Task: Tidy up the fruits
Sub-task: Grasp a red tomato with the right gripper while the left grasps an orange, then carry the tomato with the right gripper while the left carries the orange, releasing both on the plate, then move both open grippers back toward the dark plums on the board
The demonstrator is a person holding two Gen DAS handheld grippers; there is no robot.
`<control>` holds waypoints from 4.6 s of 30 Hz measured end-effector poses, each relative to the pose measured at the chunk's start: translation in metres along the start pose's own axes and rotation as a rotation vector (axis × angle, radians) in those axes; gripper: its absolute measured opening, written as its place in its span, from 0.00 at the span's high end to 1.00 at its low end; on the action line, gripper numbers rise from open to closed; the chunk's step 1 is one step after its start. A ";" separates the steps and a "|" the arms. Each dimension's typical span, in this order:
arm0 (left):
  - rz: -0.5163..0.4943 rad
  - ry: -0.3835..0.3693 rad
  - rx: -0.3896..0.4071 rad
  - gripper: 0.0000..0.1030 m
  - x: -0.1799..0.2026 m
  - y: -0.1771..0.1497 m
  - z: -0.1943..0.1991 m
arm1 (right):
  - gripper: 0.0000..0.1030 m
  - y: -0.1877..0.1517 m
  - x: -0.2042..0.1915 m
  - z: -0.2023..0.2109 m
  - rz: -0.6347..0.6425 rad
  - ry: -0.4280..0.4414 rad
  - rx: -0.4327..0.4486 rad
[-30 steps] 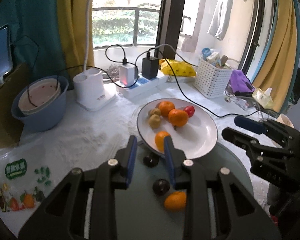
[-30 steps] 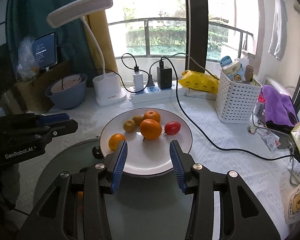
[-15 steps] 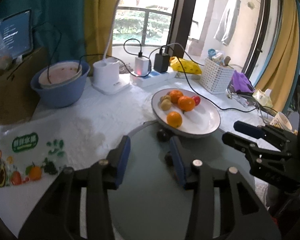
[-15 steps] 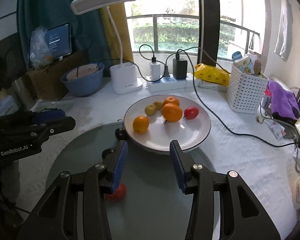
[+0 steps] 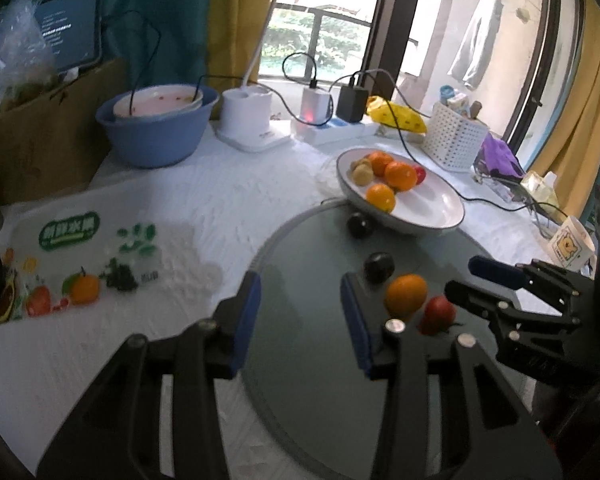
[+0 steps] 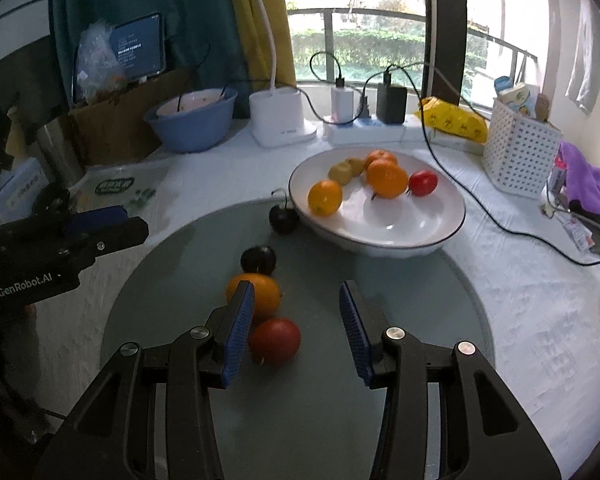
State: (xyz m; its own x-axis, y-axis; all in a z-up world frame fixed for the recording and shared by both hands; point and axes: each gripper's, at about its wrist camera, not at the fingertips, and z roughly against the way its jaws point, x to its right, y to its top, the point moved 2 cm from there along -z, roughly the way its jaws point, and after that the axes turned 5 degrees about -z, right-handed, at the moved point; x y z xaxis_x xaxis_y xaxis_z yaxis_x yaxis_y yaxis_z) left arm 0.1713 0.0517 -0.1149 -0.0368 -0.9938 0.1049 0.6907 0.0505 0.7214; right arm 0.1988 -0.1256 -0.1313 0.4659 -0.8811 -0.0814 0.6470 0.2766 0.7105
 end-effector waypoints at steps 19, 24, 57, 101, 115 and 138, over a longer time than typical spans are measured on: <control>0.037 -0.026 -0.040 0.58 0.004 -0.017 -0.015 | 0.64 -0.024 -0.006 -0.028 0.027 0.016 -0.111; 0.016 -0.047 -0.064 0.58 0.022 -0.014 -0.024 | 0.68 -0.025 0.006 -0.024 0.002 0.030 -0.099; -0.169 -0.118 -0.146 0.64 0.112 0.002 -0.056 | 0.68 -0.017 0.082 0.006 -0.110 0.049 0.003; -0.195 -0.149 -0.104 0.64 0.131 0.082 -0.108 | 0.68 0.051 0.124 -0.015 -0.104 0.031 0.057; -0.183 -0.149 -0.145 0.63 0.124 0.088 -0.132 | 0.68 0.068 0.131 -0.043 -0.120 0.028 0.037; -0.165 -0.139 -0.094 0.57 0.117 0.091 -0.102 | 0.60 0.065 0.122 -0.027 -0.108 -0.003 0.053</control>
State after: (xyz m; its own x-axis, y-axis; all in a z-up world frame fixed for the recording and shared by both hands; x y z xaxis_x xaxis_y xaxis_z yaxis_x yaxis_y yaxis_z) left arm 0.3029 -0.0704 -0.1067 -0.2498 -0.9642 0.0886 0.7312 -0.1278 0.6701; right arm 0.3141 -0.2045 -0.1137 0.3931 -0.9059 -0.1574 0.6608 0.1593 0.7334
